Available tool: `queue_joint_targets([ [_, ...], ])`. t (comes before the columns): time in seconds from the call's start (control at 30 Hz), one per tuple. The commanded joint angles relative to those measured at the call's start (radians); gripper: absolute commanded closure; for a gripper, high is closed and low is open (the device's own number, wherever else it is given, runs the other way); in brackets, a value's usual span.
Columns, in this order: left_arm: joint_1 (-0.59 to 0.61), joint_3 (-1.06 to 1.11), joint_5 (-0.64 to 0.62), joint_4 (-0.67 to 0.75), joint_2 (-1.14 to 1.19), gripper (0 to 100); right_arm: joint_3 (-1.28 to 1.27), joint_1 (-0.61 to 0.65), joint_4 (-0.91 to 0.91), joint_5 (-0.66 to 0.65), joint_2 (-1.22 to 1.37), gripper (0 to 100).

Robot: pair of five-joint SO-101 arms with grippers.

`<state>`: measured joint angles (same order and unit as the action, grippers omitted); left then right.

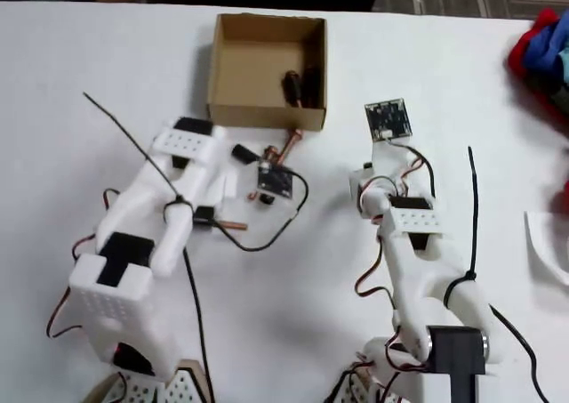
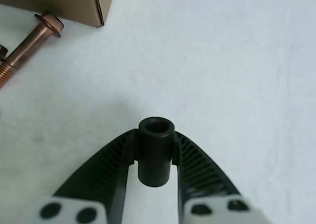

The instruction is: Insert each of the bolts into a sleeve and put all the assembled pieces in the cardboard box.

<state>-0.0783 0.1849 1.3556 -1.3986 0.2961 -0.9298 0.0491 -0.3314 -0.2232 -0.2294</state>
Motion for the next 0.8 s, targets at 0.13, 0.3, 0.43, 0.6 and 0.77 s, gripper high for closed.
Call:
queue_joint_targets([
  [0.13, 0.078, -0.004, 0.037, 0.061, -0.069, 97, 0.014, -0.001, 0.021, -0.003, -0.045, 97.9],
  [0.3, 0.078, -0.004, 0.028, 0.068, -0.069, 97, 0.014, 0.001, 0.021, -0.003, -0.045, 97.9],
  [0.43, 0.077, -0.005, 0.026, 0.068, -0.069, 95, 0.014, 0.001, 0.021, -0.003, -0.045, 97.9],
  [0.6, 0.08, -0.005, 0.026, 0.068, -0.069, 92, 0.014, 0.001, 0.021, -0.003, -0.044, 97.9],
  [0.77, 0.072, -0.047, 0.026, 0.06, -0.078, 93, 0.014, 0.001, 0.021, -0.005, -0.044, 97.9],
])
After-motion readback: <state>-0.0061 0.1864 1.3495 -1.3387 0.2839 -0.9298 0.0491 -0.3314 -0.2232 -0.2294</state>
